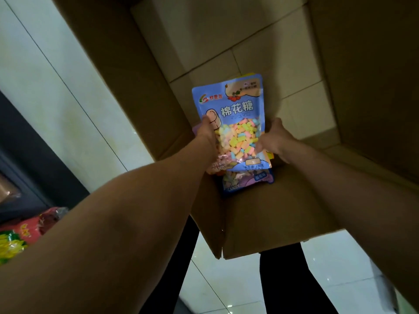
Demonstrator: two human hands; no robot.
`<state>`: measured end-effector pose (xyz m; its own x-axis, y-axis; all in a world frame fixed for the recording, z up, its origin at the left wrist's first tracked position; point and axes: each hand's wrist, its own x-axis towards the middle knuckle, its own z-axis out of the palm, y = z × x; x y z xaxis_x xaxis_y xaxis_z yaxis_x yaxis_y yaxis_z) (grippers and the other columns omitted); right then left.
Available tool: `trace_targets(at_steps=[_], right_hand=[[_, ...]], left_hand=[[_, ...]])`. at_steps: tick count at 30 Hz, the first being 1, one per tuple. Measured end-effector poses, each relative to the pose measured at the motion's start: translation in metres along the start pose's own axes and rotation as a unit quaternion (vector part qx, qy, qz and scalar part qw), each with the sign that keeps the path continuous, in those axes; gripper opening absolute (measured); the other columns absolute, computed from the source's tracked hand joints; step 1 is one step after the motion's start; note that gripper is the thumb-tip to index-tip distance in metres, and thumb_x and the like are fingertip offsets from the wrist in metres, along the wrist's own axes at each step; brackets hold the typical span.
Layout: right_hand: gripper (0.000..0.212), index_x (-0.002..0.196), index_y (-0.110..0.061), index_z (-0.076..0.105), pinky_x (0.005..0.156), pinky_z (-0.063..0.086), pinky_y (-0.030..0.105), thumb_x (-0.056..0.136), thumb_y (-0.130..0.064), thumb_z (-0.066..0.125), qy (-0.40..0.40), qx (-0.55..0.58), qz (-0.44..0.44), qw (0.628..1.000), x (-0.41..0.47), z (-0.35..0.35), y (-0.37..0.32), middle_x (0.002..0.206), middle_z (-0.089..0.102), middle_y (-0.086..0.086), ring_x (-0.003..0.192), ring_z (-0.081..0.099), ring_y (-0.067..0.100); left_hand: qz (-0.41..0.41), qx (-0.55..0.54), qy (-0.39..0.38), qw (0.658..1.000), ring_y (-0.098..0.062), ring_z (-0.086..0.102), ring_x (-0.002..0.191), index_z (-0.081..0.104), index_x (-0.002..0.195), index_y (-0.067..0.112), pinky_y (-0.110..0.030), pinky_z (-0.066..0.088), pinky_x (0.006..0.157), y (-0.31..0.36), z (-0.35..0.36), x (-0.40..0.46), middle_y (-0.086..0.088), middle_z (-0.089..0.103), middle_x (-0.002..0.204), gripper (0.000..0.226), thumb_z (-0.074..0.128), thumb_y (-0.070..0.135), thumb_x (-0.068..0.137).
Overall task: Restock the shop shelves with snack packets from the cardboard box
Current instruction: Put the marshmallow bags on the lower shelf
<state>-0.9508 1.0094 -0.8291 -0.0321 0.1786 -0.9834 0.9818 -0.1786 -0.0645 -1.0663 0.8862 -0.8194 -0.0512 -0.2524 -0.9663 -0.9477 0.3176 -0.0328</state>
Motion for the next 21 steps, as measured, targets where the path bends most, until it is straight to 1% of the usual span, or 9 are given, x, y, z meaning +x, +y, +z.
trace_targets(at_steps=[1,3,7,9,13,14,17,19,21], right_hand=[[0.102,0.149,-0.018,0.023,0.094,0.048,0.043,0.064,0.012,0.07,-0.019,0.027,-0.004,0.999,0.002,0.002,0.0,0.137,0.051,0.008,0.123,0.051,0.032],[0.089,0.142,-0.013,0.035,0.099,0.048,0.049,0.061,0.011,0.063,-0.056,0.042,-0.001,0.998,0.009,0.009,0.002,0.131,0.057,0.01,0.122,0.054,0.033],[0.078,0.133,-0.003,0.043,0.102,0.045,0.05,0.057,0.007,0.06,-0.082,0.065,0.013,0.994,0.011,0.012,0.006,0.129,0.058,0.012,0.12,0.055,0.034],[0.074,0.131,0.0,0.045,0.103,0.045,0.051,0.058,0.006,0.06,-0.096,0.066,0.016,0.993,0.009,0.011,0.008,0.129,0.06,0.014,0.118,0.057,0.035],[0.047,0.116,0.009,0.056,0.097,0.051,0.048,0.069,0.014,0.054,-0.076,0.085,0.018,0.993,0.0,0.004,0.008,0.123,0.064,0.019,0.111,0.061,0.037],[0.043,0.114,0.008,0.057,0.098,0.05,0.048,0.072,0.014,0.054,-0.058,0.088,0.019,0.994,-0.004,0.002,0.008,0.126,0.063,0.019,0.114,0.06,0.037],[0.044,0.114,0.006,0.058,0.103,0.047,0.051,0.072,0.015,0.051,-0.042,0.107,-0.001,0.993,-0.023,-0.01,0.008,0.125,0.063,0.017,0.118,0.058,0.034],[0.043,0.107,0.001,0.058,0.103,0.046,0.053,0.069,0.016,0.048,-0.039,0.131,-0.018,0.99,-0.044,-0.022,0.006,0.122,0.065,0.018,0.117,0.058,0.034],[0.05,0.111,-0.006,0.056,0.1,0.049,0.052,0.067,0.018,0.047,-0.036,0.165,-0.041,0.985,-0.068,-0.033,0.001,0.12,0.066,0.016,0.116,0.06,0.034]], left_hand=[[0.005,-0.007,-0.009,1.0,-0.031,0.066,0.109,0.051,0.129,0.017,-0.043,0.056,0.083,-0.003,0.0,0.003,-0.013,0.066,0.126,0.051,0.04,0.057,0.1],[0.016,-0.003,-0.011,1.0,-0.033,0.068,0.097,0.049,0.125,0.023,-0.04,0.054,0.067,-0.007,-0.001,0.012,-0.012,0.069,0.115,0.042,0.04,0.056,0.1],[-0.012,0.033,-0.033,0.999,-0.026,0.063,0.065,0.052,0.083,0.023,-0.036,0.051,0.06,-0.012,-0.006,0.02,-0.005,0.065,0.069,0.043,0.044,0.064,0.094],[-0.031,0.051,-0.05,0.997,-0.027,0.064,0.069,0.055,0.078,0.023,-0.039,0.052,0.071,-0.014,-0.01,0.026,-0.006,0.066,0.071,0.048,0.047,0.07,0.089],[-0.031,0.091,-0.094,0.991,-0.027,0.068,0.097,0.065,0.103,0.015,-0.046,0.052,0.095,-0.013,-0.013,0.028,-0.006,0.071,0.107,0.067,0.054,0.077,0.08],[-0.029,0.093,-0.106,0.99,-0.025,0.069,0.092,0.064,0.102,0.014,-0.044,0.055,0.089,-0.011,-0.013,0.023,-0.003,0.071,0.101,0.065,0.056,0.075,0.08],[0.001,0.111,-0.142,0.984,-0.021,0.073,0.057,0.065,0.093,0.016,-0.033,0.057,0.047,0.001,-0.012,-0.01,-0.004,0.075,0.067,0.047,0.058,0.062,0.088],[0.033,0.129,-0.158,0.978,-0.016,0.07,0.049,0.064,0.09,0.017,-0.029,0.053,0.039,0.011,-0.011,-0.032,-0.001,0.073,0.058,0.04,0.058,0.057,0.091],[0.061,0.141,-0.176,0.972,-0.013,0.07,0.05,0.064,0.09,0.019,-0.027,0.053,0.041,0.022,-0.012,-0.059,0.001,0.073,0.06,0.039,0.058,0.058,0.09]])
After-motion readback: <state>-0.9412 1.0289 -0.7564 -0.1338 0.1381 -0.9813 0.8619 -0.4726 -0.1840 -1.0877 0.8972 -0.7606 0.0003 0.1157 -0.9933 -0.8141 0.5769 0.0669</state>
